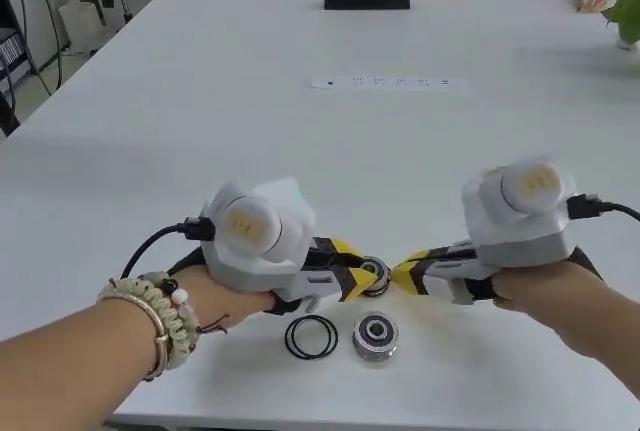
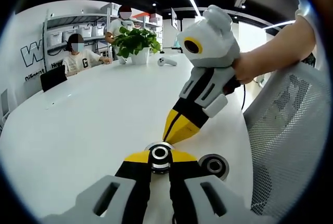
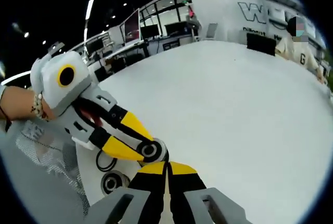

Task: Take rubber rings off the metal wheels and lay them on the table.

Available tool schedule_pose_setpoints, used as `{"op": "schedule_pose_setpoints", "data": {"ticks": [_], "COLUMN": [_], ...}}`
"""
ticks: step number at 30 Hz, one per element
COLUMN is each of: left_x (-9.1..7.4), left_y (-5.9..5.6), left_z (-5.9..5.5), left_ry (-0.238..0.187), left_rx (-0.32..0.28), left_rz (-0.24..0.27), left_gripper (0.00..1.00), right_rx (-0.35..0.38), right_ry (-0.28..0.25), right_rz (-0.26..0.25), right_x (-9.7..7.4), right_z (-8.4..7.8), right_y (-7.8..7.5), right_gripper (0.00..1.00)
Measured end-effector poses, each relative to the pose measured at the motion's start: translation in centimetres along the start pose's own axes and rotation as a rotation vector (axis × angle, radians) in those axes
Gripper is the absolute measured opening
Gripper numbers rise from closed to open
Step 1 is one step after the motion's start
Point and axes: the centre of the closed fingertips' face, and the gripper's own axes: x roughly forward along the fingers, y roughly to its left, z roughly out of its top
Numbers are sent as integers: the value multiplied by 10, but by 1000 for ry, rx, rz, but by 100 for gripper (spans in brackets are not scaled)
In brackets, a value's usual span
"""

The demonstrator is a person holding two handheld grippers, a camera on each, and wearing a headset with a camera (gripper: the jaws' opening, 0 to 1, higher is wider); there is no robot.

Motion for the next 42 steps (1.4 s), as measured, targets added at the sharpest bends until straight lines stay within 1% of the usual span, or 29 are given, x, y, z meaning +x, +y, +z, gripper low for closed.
{"op": "schedule_pose_setpoints", "data": {"ticks": [3,6,7,9,11,12,13,25,42], "left_x": [0,0,0,0,0,0,-1,0,0], "left_y": [0,0,0,0,-1,-1,-1,-2,-1], "left_z": [0,0,0,0,0,0,0,1,1], "left_ry": [-1,-2,-2,-3,-4,-5,-6,-10,-10], "left_rx": [2,3,2,3,3,4,6,19,19], "left_rz": [-2,-3,-3,-3,-6,-8,-8,-12,-11], "left_gripper": [7,7,7,7,7,7,7,7,7], "right_rx": [75,173,190,186,201,214,191,211,200], "right_ry": [-11,-39,-40,-44,-57,-48,-46,-45,-48], "right_rz": [23,44,50,57,91,85,78,92,106], "right_x": [-1,-2,-2,-4,-5,-5,-5,-5,-5], "right_z": [0,1,1,2,6,5,4,7,11], "right_y": [1,2,3,5,12,12,12,18,22], "right_gripper": [0,0,0,0,0,0,0,0,0]}}
